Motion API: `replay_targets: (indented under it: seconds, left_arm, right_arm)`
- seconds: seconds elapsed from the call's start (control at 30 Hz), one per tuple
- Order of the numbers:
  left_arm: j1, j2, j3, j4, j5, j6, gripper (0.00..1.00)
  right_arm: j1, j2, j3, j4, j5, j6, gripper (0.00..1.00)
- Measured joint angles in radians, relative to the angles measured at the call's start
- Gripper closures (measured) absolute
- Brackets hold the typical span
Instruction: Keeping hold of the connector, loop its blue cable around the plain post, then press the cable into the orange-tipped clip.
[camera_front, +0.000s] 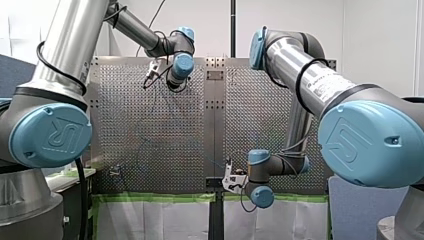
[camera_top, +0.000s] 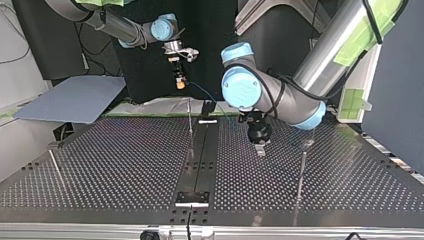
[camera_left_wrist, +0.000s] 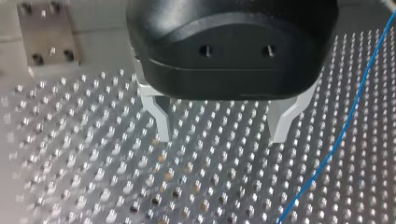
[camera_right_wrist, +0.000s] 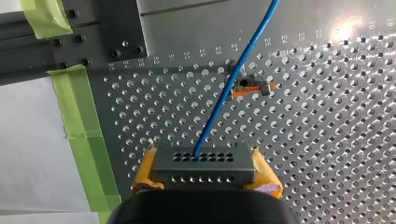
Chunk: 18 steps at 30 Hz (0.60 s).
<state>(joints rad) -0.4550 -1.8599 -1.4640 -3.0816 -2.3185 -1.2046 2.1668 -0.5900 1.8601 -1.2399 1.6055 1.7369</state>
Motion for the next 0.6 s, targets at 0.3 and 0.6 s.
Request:
replay_targets:
  seconds: [0.3, 0.6]
  left_arm:
    - [0.02, -0.048, 0.055, 0.024, -0.036, 0.018, 0.0]
    - [0.038, -0.121, 0.107, 0.006, -0.039, 0.023, 0.0]
  right_arm:
    - [0.0, 0.0, 0.0, -0.002, -0.002, 0.001, 1.0]
    - [0.0, 0.0, 0.0, -0.003, -0.004, 0.003, 1.0]
